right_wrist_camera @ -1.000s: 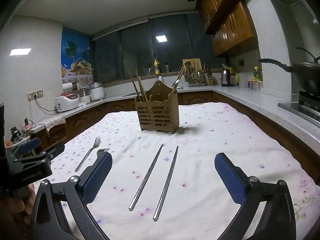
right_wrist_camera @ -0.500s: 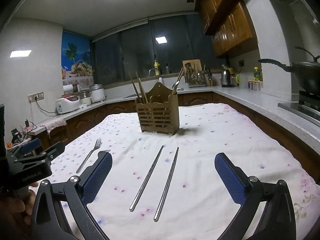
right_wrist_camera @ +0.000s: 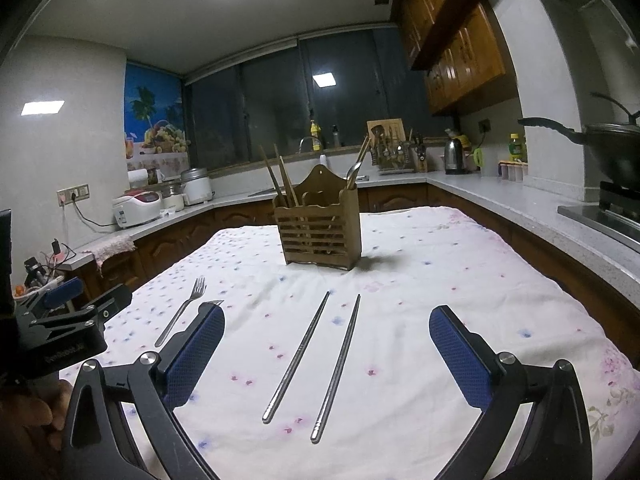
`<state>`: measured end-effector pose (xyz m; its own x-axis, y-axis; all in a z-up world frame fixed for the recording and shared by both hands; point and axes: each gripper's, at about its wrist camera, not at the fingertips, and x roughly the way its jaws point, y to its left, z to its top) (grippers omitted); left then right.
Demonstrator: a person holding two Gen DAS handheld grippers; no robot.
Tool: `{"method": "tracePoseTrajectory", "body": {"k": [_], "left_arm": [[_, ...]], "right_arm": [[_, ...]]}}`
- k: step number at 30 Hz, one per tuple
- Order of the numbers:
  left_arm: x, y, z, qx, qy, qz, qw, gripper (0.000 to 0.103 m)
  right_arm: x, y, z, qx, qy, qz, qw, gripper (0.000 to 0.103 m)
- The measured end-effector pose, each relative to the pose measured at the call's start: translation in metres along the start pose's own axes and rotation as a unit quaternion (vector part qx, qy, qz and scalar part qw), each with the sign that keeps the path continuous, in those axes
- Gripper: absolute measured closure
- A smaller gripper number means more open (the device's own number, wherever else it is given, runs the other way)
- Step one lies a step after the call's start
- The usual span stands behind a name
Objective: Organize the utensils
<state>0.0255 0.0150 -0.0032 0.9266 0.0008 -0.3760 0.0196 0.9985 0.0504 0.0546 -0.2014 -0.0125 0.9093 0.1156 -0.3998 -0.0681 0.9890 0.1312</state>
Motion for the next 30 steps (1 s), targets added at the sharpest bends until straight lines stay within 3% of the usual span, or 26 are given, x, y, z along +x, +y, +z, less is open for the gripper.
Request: {"method": "tracePoseTrajectory", "body": {"k": [30], "left_arm": [[-0.0063, -0.0047, -0.0016, 0.001, -0.005, -0.014, 0.9999, 0.001]], "right_arm": [[0.001, 0.0004, 0.0007, 0.006, 0.0, 0.002, 1.0, 0.0]]}}
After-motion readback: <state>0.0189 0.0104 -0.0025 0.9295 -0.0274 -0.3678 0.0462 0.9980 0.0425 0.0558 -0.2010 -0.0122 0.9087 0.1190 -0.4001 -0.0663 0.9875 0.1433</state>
